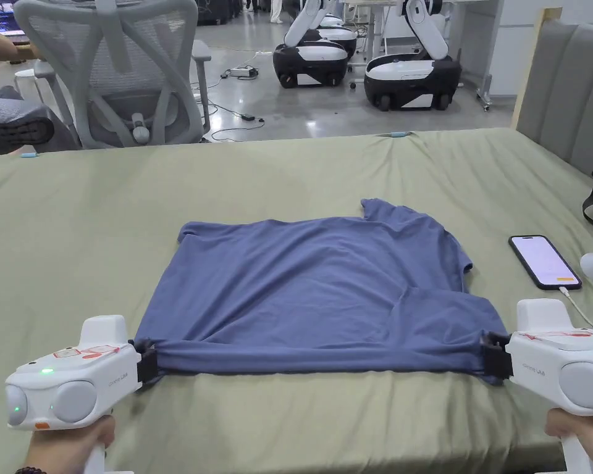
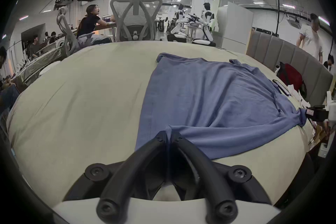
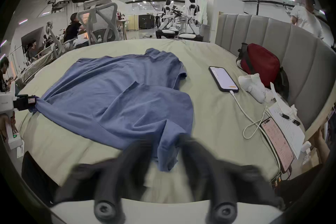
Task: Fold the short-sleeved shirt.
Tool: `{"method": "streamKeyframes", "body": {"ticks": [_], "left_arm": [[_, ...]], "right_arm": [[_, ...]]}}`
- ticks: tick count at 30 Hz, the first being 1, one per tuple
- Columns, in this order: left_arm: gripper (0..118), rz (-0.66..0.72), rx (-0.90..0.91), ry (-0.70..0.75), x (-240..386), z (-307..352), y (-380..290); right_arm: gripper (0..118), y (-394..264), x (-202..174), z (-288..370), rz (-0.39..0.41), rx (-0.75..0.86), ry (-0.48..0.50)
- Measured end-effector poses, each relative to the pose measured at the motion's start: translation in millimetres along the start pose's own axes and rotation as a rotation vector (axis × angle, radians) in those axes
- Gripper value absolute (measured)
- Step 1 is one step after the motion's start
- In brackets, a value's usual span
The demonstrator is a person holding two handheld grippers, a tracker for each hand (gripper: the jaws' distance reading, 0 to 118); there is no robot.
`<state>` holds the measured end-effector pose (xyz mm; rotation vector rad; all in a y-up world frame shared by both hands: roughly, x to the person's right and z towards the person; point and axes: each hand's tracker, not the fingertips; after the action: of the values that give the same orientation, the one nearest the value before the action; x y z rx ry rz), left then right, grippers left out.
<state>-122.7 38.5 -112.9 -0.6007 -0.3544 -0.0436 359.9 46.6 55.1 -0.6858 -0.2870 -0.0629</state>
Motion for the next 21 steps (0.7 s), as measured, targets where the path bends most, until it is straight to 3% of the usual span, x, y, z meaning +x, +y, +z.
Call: {"method": "streamKeyframes", "body": {"ticks": [1,2,3,5,8,9,12,14,16,21], "left_arm": [[3,-0.001,0.005,-0.003,0.0,1.5,1.0],[3,-0.004,0.009,-0.004,0.4,3.0,1.9],[3,-0.009,0.013,-0.004,1.3,1.7,3.4],[3,-0.01,0.019,-0.005,1.7,3.4,4.5],[3,-0.013,0.021,-0.006,2.0,1.1,5.2],[3,-0.015,0.02,-0.005,1.7,1.0,4.8],[3,-0.017,0.018,-0.007,1.2,0.2,2.7],[3,-0.017,0.014,-0.01,0.0,0.1,1.8],[3,-0.024,0.011,-0.013,-1.7,-2.6,2.4],[3,-0.032,0.048,-0.027,-3.9,-3.7,24.8]], "right_arm": [[87,1.7,-0.5,-3.7,0.003,-0.004,-0.005],[108,2.1,-0.7,-7.4,0.006,-0.016,-0.018],[111,2.0,-0.6,-9.8,0.013,-0.027,-0.029],[99,2.8,0.7,-16.4,0.02,-0.032,-0.023],[69,0.6,2.9,-30.8,0.019,-0.064,-0.028],[49,-0.5,3.8,-36.4,0.015,-0.077,-0.028],[7,-5.3,9.9,-47.7,-0.048,-0.129,0.015],[6,-5.7,10.7,-46.0,-0.081,-0.101,0.052],[5,-3.9,9.8,-43.6,-0.042,-0.1,0.028],[5,24.2,18.0,-26.5,-0.058,-0.01,0.023]]}}
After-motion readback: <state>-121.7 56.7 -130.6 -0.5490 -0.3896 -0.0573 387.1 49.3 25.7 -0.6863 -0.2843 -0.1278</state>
